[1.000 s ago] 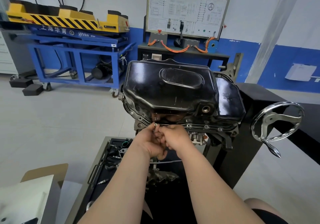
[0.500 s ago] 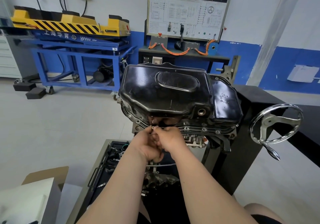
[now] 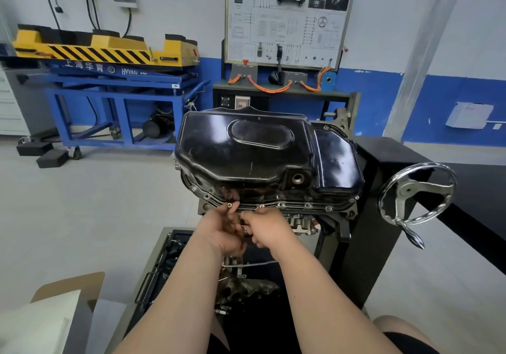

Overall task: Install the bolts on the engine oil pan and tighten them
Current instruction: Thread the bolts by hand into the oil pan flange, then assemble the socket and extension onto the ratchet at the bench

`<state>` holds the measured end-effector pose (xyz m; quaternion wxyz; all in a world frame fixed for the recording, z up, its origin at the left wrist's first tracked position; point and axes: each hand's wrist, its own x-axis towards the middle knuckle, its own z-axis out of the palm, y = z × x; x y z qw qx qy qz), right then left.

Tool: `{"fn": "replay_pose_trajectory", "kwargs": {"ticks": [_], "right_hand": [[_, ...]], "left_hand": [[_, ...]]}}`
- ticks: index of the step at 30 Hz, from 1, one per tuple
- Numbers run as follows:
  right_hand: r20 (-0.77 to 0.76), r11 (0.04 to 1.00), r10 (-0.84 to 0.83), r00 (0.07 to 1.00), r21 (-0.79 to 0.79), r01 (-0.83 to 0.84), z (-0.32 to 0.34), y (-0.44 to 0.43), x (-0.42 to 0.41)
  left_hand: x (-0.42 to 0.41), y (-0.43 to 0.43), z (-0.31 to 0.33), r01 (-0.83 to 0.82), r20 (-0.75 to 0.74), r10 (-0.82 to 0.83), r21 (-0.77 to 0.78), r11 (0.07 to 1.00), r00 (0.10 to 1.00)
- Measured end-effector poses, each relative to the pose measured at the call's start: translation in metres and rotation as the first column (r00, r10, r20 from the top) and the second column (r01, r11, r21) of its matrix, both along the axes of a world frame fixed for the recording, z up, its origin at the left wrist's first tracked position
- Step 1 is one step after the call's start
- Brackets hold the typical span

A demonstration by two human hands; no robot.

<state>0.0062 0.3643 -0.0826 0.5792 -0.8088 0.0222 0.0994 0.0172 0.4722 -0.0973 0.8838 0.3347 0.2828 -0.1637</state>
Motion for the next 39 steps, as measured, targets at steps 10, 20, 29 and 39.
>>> {"fn": "replay_pose_trajectory", "kwargs": {"ticks": [10,20,29,39], "right_hand": [[0.104,0.989,-0.092,0.990,-0.108,0.103,0.014,-0.090,-0.023],[0.311,0.678,-0.424,0.851,-0.513,0.526,0.057,-0.390,-0.133],[0.457,0.110,-0.694,0.557,-0.696,0.709,0.060,-0.614,-0.269],[0.521,0.127,-0.649,0.554,-0.644,0.755,0.026,-0.648,-0.267]], "left_hand": [[-0.019,-0.042,0.002,-0.173,0.120,0.164,0.074,0.982,0.979],[-0.128,-0.367,0.021,0.279,0.330,-0.792,0.809,0.518,0.514],[-0.176,-0.543,0.045,-0.424,-0.024,-0.999,0.906,-0.007,-0.036],[-0.134,-0.624,0.018,-0.465,-0.386,-0.902,0.845,-0.263,-0.192]]}}
